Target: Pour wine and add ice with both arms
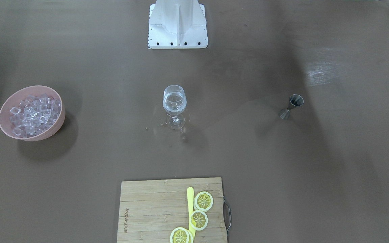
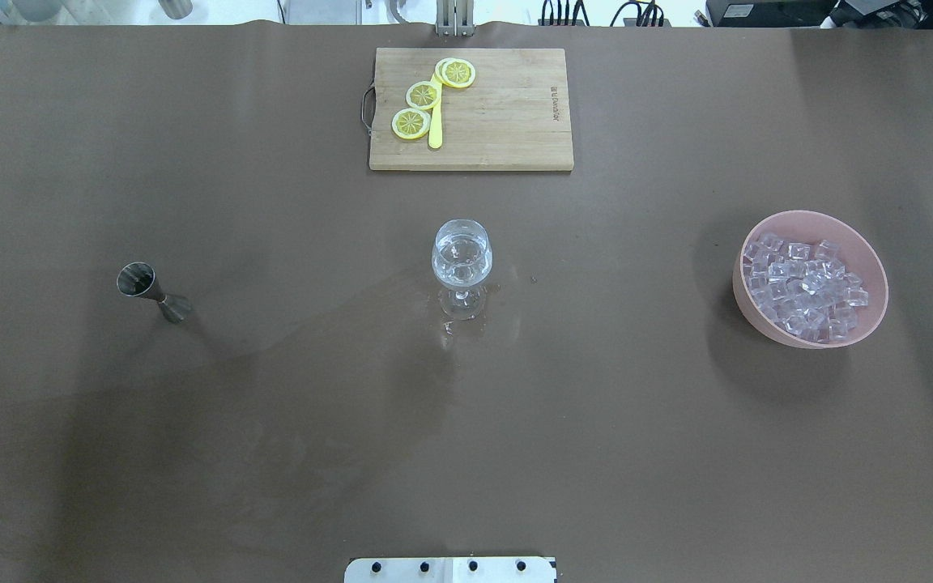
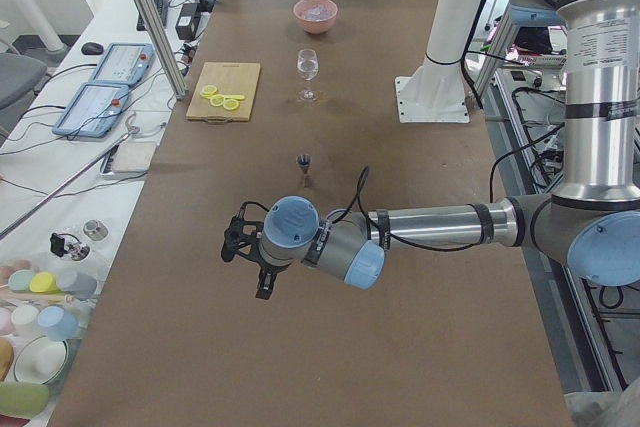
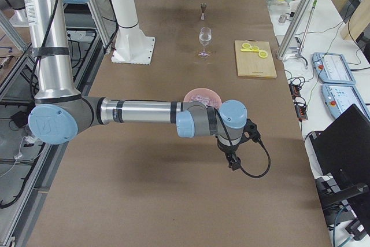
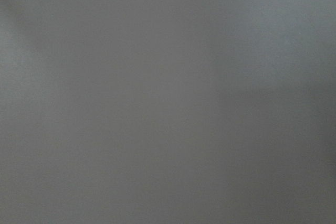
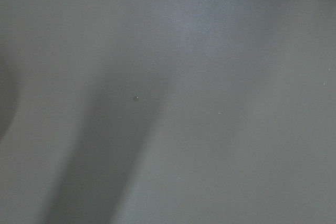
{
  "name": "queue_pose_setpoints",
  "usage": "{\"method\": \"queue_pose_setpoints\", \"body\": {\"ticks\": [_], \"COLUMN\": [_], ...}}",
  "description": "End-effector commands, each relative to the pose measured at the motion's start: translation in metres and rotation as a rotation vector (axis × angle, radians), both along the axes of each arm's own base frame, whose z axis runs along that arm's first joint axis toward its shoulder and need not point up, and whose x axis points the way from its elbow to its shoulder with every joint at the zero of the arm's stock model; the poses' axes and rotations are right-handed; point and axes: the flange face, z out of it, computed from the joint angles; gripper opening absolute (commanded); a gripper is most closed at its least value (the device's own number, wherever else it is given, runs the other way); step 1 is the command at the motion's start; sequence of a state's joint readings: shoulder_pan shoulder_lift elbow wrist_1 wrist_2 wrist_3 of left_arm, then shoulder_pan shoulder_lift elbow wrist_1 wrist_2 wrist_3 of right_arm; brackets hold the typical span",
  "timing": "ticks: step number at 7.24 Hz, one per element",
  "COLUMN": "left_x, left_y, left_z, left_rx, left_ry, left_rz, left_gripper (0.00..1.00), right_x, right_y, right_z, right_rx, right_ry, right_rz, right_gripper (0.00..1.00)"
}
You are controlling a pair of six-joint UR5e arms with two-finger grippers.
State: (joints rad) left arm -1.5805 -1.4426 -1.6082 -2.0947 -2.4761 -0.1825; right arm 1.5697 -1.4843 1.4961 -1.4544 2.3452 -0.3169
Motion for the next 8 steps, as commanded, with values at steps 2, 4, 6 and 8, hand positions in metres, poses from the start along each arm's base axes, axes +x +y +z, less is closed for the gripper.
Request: {"method": "queue_pose_setpoints", "body": {"ticks": [2,4,6,8], "left_x": [0.028,0.031,0.031,0.032], "left_y": [0.035,0.019,0.027,0.065], "left_z": [-0.012,-0.042,-0.050,-0.039], "left_rx": [0.023,0.126,0.173,0.286], "left_ry": [0.004,0.015,0.047,0.107], "left_rz": [0.072,0.070,0.036,0.053], "left_gripper": [0.98,0.98,0.98,0.98], "right_x": [-0.005,-0.009,-0.008,-0.008], "right_y": [0.017,0.023,0.018,0.021], "right_z": [0.014,0.021,0.012,0.005], "right_rx": [-0.041,-0.018,0.000,0.032], "right_ry": [-0.025,-0.078,-0.079,-0.079], "right_rz": [0.007,-0.001,0.002,-0.001], "right_gripper": [1.00,1.00,1.00,1.00]}}
